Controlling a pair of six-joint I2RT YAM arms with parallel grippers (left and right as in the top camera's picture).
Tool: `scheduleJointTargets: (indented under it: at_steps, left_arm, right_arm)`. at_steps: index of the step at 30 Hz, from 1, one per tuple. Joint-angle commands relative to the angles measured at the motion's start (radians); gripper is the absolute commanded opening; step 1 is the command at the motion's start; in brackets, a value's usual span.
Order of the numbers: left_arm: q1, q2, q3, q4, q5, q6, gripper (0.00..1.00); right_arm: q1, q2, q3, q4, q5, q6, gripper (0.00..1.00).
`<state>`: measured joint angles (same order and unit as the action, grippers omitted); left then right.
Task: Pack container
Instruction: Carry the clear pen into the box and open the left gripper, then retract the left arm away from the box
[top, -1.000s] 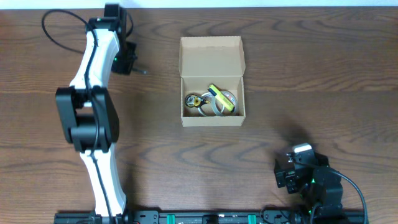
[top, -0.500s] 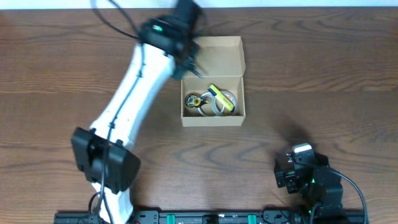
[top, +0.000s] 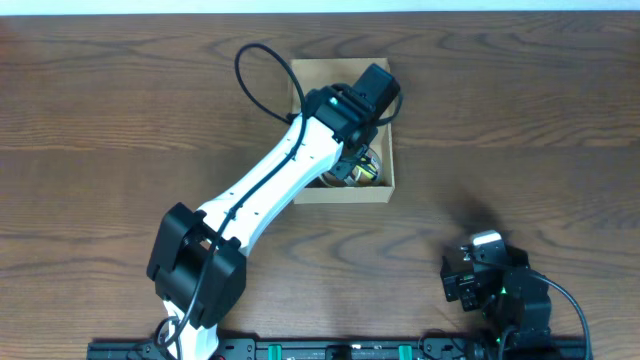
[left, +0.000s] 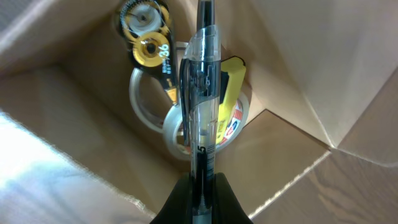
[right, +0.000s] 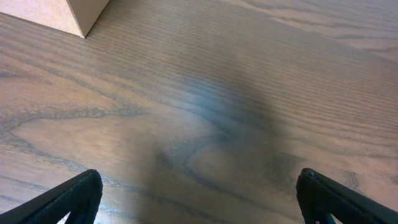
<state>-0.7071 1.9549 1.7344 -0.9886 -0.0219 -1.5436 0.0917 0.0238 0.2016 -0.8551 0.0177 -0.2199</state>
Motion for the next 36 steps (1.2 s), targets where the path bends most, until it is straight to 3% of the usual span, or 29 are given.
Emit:
scheduleJointTargets:
  at_steps: [1,11,13,16,20,26,29,32,36]
  left_arm:
    - [0.002,-0.019,-0.064,0.048,-0.002,-0.057,0.06]
    - [0.014,-0.010,-0.200,0.179,0.001,-0.103,0.06]
    - [0.016,-0.002,-0.202,0.182,-0.003,-0.103,0.09]
    - [0.019,0.004,-0.204,0.182,0.001,-0.103,0.23]
    - [0.019,0.004,-0.204,0.182,0.005,-0.103,0.34]
    - [0.020,-0.024,-0.204,0.182,0.003,-0.084,0.34]
    - [0.020,-0.098,-0.204,0.181,-0.022,-0.013,0.35]
    - [0.021,-0.184,-0.204,0.174,-0.066,0.061,0.60]
    - [0.052,-0.330,-0.237,0.171,-0.093,0.183,0.82]
  right_arm:
    - [-0.008,-0.006,-0.006,-0.002,-0.007,-0.013,0.99]
    - [-0.008,-0.006,-0.006,-0.002,-0.007,-0.013,0.99]
    - [-0.008,-0.006,-0.006,-0.002,-0.007,-0.013,0.99]
    - [-0.008,-0.006,-0.006,-0.002,-0.007,-0.013,0.99]
    - [-0.008,-0.006,-0.006,-0.002,-0.007,-0.013,0.99]
    - [-0.008,-0.006,-0.006,-0.002,-0.007,-0.013,0.99]
    - [-0.008,-0.006,-0.006,-0.002,-0.007,-0.013,0.99]
    - [-0.008,-0.006,-0.006,-0.002,-0.007,-0.013,0.99]
    - [-0.008,-0.006,-0.006,-0.002,-0.007,-0.013,0.99]
